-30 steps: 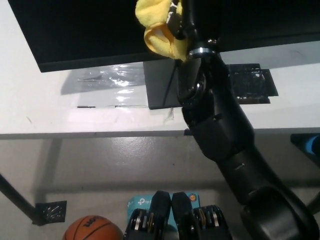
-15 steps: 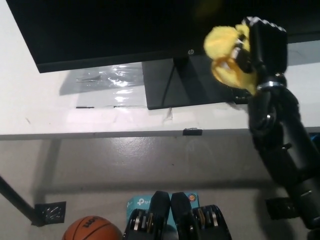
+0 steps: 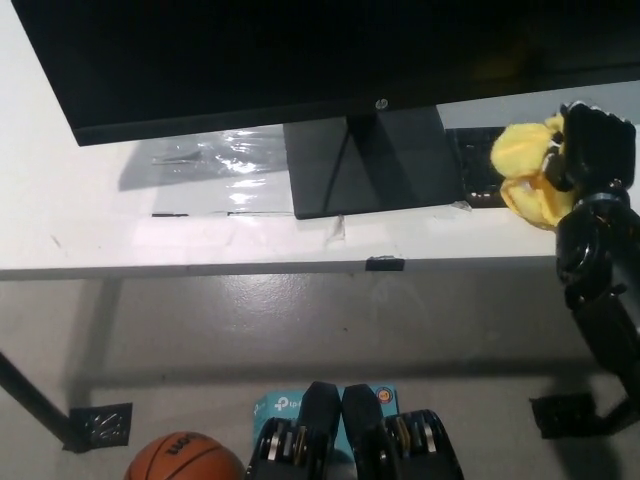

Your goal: The robot uses its right hand to pick up the cloth kept in the middle of the desk and use it to wipe the monitor in the middle of the desk by swiping its screen twice

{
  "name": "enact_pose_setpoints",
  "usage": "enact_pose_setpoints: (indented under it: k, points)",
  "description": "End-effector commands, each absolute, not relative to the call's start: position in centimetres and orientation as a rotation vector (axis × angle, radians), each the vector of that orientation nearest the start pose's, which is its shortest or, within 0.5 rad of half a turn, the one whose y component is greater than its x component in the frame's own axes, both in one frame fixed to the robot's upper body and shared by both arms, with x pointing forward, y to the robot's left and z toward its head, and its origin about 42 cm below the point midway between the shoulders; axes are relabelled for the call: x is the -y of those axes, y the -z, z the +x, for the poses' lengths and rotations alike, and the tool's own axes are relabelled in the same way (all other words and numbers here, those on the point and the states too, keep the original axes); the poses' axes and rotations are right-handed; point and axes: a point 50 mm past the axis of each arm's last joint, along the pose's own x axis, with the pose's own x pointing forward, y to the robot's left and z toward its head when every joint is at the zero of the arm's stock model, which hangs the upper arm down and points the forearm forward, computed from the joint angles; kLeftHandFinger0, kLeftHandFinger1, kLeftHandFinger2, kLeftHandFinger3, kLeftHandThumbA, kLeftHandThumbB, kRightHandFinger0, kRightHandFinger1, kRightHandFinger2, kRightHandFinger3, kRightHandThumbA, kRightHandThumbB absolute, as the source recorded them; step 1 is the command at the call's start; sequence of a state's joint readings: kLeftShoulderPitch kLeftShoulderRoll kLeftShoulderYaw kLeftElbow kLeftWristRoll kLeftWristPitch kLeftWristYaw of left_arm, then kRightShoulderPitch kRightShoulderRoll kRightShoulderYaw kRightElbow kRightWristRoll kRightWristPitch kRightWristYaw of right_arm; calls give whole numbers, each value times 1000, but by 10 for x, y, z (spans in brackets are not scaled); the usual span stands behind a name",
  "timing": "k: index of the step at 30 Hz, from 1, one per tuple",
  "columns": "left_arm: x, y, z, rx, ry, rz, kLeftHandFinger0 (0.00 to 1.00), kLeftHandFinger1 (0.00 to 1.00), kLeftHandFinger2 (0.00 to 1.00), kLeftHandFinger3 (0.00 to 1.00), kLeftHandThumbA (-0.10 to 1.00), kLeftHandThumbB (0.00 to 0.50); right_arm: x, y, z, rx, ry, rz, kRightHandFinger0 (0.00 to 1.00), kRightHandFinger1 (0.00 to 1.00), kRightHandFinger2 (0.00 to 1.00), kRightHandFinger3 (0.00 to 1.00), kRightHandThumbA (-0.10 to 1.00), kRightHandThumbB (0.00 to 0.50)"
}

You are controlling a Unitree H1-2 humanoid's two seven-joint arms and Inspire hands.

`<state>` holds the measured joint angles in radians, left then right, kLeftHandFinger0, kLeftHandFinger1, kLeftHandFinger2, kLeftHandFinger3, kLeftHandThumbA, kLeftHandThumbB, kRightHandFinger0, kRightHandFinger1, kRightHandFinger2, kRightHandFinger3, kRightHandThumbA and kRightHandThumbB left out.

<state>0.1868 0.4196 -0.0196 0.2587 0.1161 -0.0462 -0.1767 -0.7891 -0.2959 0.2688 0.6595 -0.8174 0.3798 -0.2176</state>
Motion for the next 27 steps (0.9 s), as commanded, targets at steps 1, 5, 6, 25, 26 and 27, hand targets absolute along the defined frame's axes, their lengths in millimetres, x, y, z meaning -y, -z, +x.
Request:
enact_pose_setpoints:
  k: [1,5,6,25,26,27]
  points:
    - [-381,-20,190,-429,136,500,592,593,706,790,778,372,253,-260,528,114,338,-1308,0,65,382,565,-100,114]
    - [-383,-22,192,-421,135,519,599,597,709,792,792,369,250,-250,526,99,283,-1321,0,12,279,576,-100,147]
    - [-383,-22,192,-423,134,522,595,593,703,779,803,384,248,-246,523,64,248,-1338,26,68,326,814,-100,119]
    - [-384,-23,190,-421,134,535,572,572,693,780,778,333,235,-266,461,-9,115,-1259,1000,1000,1000,1000,419,495]
    - [-384,-23,190,-418,135,536,568,570,690,778,778,334,235,-267,460,-6,115,-1256,1000,1000,1000,1000,414,495]
    - [-385,-22,191,-422,134,536,567,568,688,778,782,345,235,-268,458,-2,115,-1257,1000,1000,1000,1000,407,488]
